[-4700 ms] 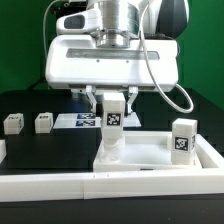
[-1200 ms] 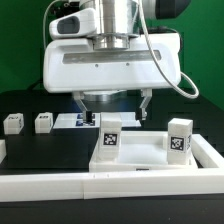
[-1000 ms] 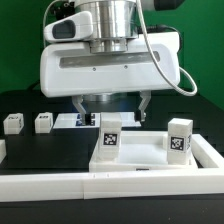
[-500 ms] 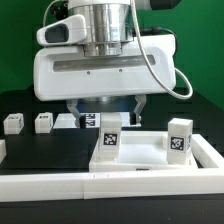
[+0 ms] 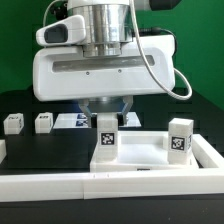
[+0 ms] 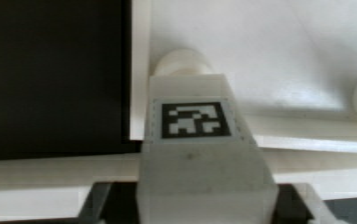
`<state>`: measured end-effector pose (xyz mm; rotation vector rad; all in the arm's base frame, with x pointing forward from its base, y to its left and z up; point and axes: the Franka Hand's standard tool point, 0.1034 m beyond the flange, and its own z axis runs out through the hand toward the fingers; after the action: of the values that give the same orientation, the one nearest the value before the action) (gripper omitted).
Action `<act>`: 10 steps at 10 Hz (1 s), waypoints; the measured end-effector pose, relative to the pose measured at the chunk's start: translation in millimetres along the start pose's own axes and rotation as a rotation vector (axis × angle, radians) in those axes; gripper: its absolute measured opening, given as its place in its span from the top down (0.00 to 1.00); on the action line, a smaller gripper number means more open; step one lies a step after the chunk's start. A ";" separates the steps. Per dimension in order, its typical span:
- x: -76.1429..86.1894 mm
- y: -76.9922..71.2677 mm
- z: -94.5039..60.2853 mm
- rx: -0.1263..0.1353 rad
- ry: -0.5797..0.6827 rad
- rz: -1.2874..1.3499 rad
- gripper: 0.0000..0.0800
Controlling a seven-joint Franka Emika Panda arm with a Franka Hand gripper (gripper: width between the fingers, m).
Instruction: Assemble square table
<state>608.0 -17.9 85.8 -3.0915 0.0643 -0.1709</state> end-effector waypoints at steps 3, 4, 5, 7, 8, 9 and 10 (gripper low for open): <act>0.0 0.0 0.0 0.001 0.000 0.030 0.64; 0.0 -0.5 0.1 0.003 0.000 0.087 0.64; -0.1 -0.8 0.2 0.003 0.001 0.185 0.64; 0.2 -3.1 0.8 0.002 0.013 0.345 0.64; 0.0 -5.8 1.1 0.003 0.015 0.463 0.64; 0.2 -7.4 1.3 0.005 0.019 0.545 0.64; 0.2 -8.6 1.4 0.005 0.020 0.598 0.64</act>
Offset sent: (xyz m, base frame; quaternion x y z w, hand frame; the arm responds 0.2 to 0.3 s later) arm 0.0000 0.0000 0.0000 0.0000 0.0000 0.0000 1.0000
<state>608.7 -9.3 84.8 -2.9018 0.9612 -0.1724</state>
